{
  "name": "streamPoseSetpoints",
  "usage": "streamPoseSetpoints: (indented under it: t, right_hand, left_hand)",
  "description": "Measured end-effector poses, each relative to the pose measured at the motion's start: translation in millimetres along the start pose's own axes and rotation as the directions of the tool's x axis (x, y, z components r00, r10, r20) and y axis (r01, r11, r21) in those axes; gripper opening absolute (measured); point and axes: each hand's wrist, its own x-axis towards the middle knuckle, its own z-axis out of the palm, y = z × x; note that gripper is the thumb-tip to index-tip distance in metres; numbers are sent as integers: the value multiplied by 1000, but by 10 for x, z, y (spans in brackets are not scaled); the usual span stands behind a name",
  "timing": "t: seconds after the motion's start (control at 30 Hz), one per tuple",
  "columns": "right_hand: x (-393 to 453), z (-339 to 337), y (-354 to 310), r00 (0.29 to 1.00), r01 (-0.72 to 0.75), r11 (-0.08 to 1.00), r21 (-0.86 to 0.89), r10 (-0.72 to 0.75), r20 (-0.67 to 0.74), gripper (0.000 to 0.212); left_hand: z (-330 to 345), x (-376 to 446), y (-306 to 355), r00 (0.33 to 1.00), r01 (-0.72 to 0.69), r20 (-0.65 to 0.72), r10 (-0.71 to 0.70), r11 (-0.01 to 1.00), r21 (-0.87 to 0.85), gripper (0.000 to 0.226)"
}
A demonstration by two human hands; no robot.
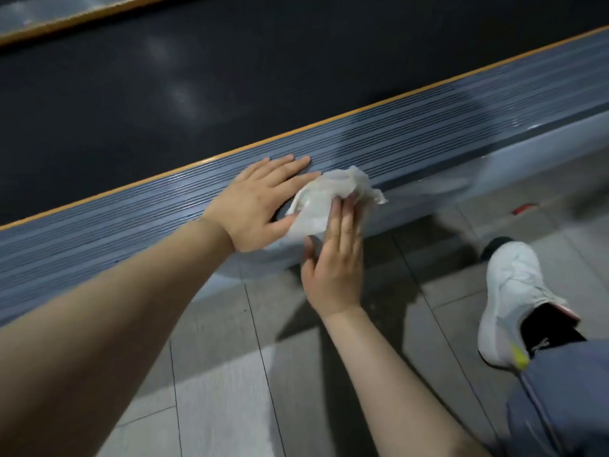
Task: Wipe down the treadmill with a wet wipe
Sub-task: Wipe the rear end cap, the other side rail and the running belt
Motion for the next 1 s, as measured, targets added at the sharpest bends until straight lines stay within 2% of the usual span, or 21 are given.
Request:
streamPoseSetpoints:
  t: [0.07,0.13,0.2,0.23,0.27,0.3,0.37,0.43,0.5,0.53,0.6,0.63,0.67,0.7,0.73,0.83,0.87,0.9,0.93,0.97,1.0]
  right_hand:
    - [-126,114,-64,993,-115,976,185,121,-16,75]
    - [-171,198,-79,934,-327,822,467,355,30,79]
    - [-79,178,-143,727,-590,421,689,648,227,85]
    - [-6,160,-161,618,-659,256,707,720,316,87]
    - [81,139,-184,569,-684,205,700,751,335,88]
    - [149,102,-214,584,-670,251,699,760,286,88]
    - [197,9,-336,712,-542,439,717,693,114,84]
    - [128,33,-385,789,-441,526,727,613,35,78]
    - [58,138,-322,765,-478,501,722,641,61,77]
    - [79,199,-260,688,-546,388,742,713,134,76]
    - [220,217,-150,436,-637,-46,770,802,408,68]
    - [277,185,-85,360,-635,-189,749,786,503,63]
    - [324,121,-61,342,-641,-232,731,767,543,62]
    - [360,49,-79,363,-639,-211,740,766,531,63]
    - [395,-38,-145,415,-625,-132,769,779,471,65]
    - [388,-134,-380,670,-525,345,778,732,128,76]
    - [372,-118,-452,731,-490,458,742,679,64,77]
    - [345,-63,-468,744,-485,510,711,668,28,76]
    - [329,9,-427,724,-503,509,698,690,20,72]
    - [319,74,-339,659,-557,426,713,749,68,68]
    - [331,99,-239,551,-608,249,754,816,175,63]
  left_hand:
    - [-13,-1,-8,1000,6,-20,-6,1000,-2,68]
    - [-17,11,-11,1000,3,-17,-3,1000,23,70]
    - [-4,15,-13,1000,-3,-11,3,999,45,71]
    - [2,11,-8,1000,-3,-9,3,999,46,71]
    - [3,13,-14,1000,-3,-8,3,999,41,70]
    - [-1,22,-22,1000,-2,-10,3,999,34,70]
    - [2,27,-26,1000,-4,-16,4,1000,23,68]
    - [8,23,-23,1000,1,-22,-1,1000,9,66]
    - [-5,16,-7,1000,6,-21,-6,1000,-7,64]
    - [-12,24,1,1000,10,-21,-10,1000,-15,62]
    - [-28,27,-5,1000,12,-15,-13,1000,-23,61]
    - [-29,28,-1,1000,10,-12,-10,1000,-22,60]
    - [-32,27,-9,1000,9,-11,-9,1000,-20,59]
    - [-34,21,-20,1000,9,-13,-10,1000,-19,59]
    - [-34,12,-26,1000,11,-15,-11,1000,-20,58]
    - [-30,15,-21,1000,10,-15,-11,999,-33,58]
    - [-37,16,-21,1000,10,-15,-10,999,-35,58]
    - [-45,10,-22,1000,11,-14,-11,999,-35,58]
    - [-52,9,-20,1000,14,-11,-15,999,-34,58]
    - [-56,10,-18,1000,18,-8,-18,999,-29,58]
    - [-57,11,-17,1000,17,-5,-17,1000,-21,58]
